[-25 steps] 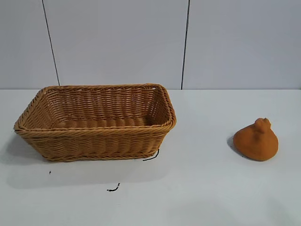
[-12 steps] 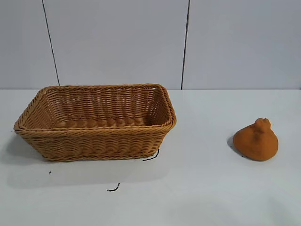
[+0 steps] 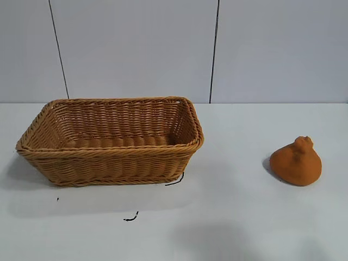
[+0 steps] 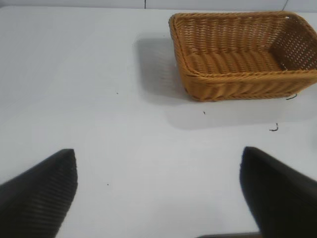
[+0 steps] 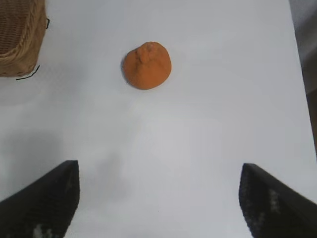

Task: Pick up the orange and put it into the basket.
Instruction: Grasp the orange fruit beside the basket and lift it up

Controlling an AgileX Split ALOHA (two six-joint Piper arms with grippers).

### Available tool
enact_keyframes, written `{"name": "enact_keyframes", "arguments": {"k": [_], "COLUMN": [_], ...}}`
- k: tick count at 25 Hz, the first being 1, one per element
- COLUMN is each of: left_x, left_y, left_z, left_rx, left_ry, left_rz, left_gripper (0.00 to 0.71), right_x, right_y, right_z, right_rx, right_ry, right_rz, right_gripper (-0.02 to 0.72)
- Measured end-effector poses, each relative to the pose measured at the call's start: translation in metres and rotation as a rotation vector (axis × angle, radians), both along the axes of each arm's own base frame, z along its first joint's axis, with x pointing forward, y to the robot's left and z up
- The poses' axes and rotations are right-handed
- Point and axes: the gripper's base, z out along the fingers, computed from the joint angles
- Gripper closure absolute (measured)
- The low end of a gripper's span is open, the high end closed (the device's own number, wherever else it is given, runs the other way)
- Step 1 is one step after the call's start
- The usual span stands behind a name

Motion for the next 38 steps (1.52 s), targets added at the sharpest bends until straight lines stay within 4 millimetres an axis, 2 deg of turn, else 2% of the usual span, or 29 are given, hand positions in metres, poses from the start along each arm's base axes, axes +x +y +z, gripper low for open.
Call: {"name": "enact_keyframes", "arguments": {"k": [5,7,11,18,21,25,30,33,35,38], "left_x": [0.000,0.000,0.000,0.000,0.000,0.000,0.000,0.000,0.000,0.000], "left_y": [0.000,0.000,0.000,0.000,0.000,0.000,0.000,0.000,0.000,0.000], "left_z": [0.000,0.000,0.000,0.000,0.000,0.000,0.000,0.000,0.000,0.000], "left_rx": [0.000,0.000,0.000,0.000,0.000,0.000,0.000,0.000,0.000,0.000], "left_ry": [0.000,0.000,0.000,0.000,0.000,0.000,0.000,0.000,0.000,0.000], "left_rz": [0.000,0.000,0.000,0.000,0.000,0.000,0.000,0.000,0.000,0.000], "left_gripper": [0.071,0.071,0.071,0.071,0.071,0.071,0.071,0.071,0.071,0.071], "right_x": [0.072,0.098,0.134,0.162,0.168,0.175,0.178,0.178,0.179,0.180], "right_y": [0.004,0.006,0.007,0.007,0.007,0.007,0.007,0.007,0.007,0.007], "right_z": [-0.021,-0.039,-0.077,-0.151,-0.173,-0.191,-0.200,-0.203,-0.203,-0.201], "right_rx": [0.038,0.058,0.073,0.072,0.070,0.067,0.067,0.067,0.070,0.070], "right_ry": [0.101,0.148,0.240,0.368,0.384,0.369,0.364,0.365,0.365,0.358], "right_rz": [0.005,0.003,-0.002,-0.015,-0.021,-0.027,-0.030,-0.031,-0.032,-0.024], "right_gripper": [0.083,0.083,0.084,0.087,0.091,0.091,0.101,0.182,0.298,0.547]}}
